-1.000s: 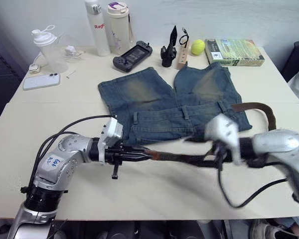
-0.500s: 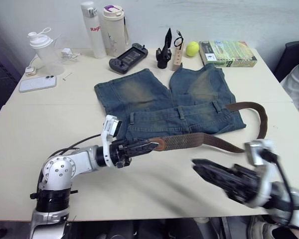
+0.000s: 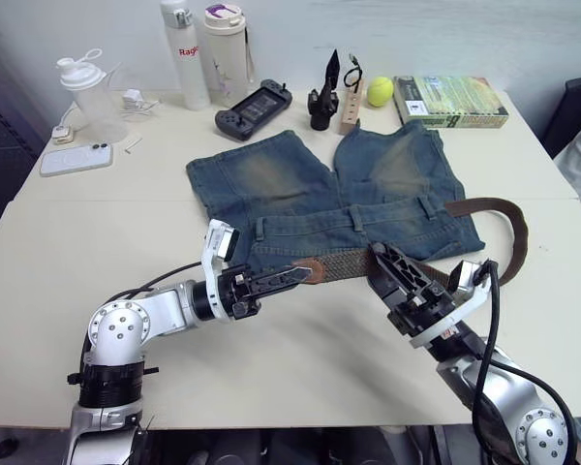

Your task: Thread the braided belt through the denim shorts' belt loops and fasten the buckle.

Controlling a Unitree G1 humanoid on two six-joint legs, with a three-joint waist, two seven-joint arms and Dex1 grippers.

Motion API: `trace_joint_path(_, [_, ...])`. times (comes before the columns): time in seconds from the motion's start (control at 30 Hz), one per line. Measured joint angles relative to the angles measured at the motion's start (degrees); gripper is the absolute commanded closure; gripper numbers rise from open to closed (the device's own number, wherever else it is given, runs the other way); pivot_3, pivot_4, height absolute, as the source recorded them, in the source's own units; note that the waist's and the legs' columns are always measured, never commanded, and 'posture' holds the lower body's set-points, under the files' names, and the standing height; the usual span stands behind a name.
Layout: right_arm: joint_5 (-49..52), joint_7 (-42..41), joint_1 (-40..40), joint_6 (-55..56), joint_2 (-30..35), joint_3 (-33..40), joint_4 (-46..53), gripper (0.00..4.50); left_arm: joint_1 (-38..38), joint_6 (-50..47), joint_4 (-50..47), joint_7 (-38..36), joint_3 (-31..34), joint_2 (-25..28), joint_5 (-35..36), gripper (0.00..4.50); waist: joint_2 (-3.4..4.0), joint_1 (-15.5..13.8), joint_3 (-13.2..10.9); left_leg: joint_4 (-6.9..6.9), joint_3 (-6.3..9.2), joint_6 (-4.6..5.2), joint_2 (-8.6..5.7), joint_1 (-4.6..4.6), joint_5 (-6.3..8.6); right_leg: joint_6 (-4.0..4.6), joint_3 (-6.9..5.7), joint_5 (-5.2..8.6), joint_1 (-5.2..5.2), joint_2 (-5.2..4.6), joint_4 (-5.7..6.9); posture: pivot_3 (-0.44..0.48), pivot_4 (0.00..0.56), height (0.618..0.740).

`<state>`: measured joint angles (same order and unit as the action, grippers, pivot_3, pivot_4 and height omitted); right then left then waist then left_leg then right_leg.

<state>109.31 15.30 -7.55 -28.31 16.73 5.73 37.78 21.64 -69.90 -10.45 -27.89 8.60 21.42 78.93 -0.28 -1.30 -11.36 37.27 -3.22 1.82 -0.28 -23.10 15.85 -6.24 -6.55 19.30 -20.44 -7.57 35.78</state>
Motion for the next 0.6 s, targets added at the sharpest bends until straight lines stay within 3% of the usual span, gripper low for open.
trace_joint_path(0.13, [-1.1, 0.0, 0.0, 0.9, -0.2, -1.2, 0.2, 2.73, 0.0, 0.0, 0.0, 0.1, -0.1, 0.1, 0.0, 4.5, 0.0, 0.0, 0.0, -0.01, -0.12, 0.01, 0.02, 0.0, 0.0, 0.0, 0.12, 0.0, -0.09, -0.02, 0.06, 0.0, 0.15, 0.724])
trace_joint_path(0.23, [-1.3, -0.1, 0.2, 1.3, -0.6, -1.9, 0.4, 4.23, 0.0, 0.0, 0.0, 0.2, -0.1, 0.5, 0.0, 4.5, 0.0, 0.0, 0.0, -0.01, -0.15, 0.01, 0.02, 0.0, 0.01, 0.0, 0.17, 0.0, -0.12, -0.04, 0.06, 0.0, 0.15, 0.724])
trace_joint_path(0.27, [-1.5, -0.2, 0.4, 1.5, -0.6, -2.1, 0.4, 4.45, 0.0, 0.0, 0.0, 0.2, -0.1, 0.8, -0.1, 4.5, 0.0, 0.0, 0.0, -0.01, -0.16, 0.01, 0.02, 0.0, 0.01, 0.0, 0.18, 0.0, -0.13, -0.05, 0.07, 0.0, 0.15, 0.724])
trace_joint_path(0.43, [-2.4, -0.5, 0.8, 2.3, -1.2, -2.8, 0.4, 4.45, 0.0, 0.4, 0.0, 0.1, -0.2, 1.4, -0.2, 4.5, 0.0, 0.0, 0.0, -0.02, -0.21, 0.02, 0.03, 0.0, 0.01, 0.0, 0.23, 0.0, -0.16, -0.08, 0.07, 0.0, 0.15, 0.724])
trace_joint_path(0.47, [-2.5, -0.5, 1.0, 2.5, -1.5, -2.9, 0.4, 4.5, 0.0, 0.6, 0.0, 0.1, -0.2, 1.5, -0.2, 3.82, 0.0, 0.0, 0.0, -0.02, -0.21, 0.02, 0.04, 0.0, 0.01, 0.01, 0.23, 0.0, -0.17, -0.09, 0.07, 0.0, 0.15, 0.724])
trace_joint_path(0.5, [-2.6, -0.5, 1.2, 2.6, -1.5, -3.0, 0.4, 4.5, 0.1, 0.6, 0.0, 0.1, -0.2, 1.5, -0.2, 3.62, 0.0, 0.0, 0.0, -0.02, -0.21, 0.02, 0.04, 0.0, 0.01, 0.01, 0.23, 0.0, -0.17, -0.09, 0.07, 0.0, 0.15, 0.724])
trace_joint_path(0.6, [-2.9, -0.4, 1.7, 3.3, -1.6, -2.9, 0.3, 4.5, 0.1, 0.6, 0.0, -0.2, -0.3, 1.6, -0.3, 2.39, 0.0, 0.0, 0.0, -0.03, -0.22, 0.02, 0.04, -0.01, 0.01, 0.01, 0.24, 0.0, -0.17, -0.09, 0.07, 0.0, 0.15, 0.724])
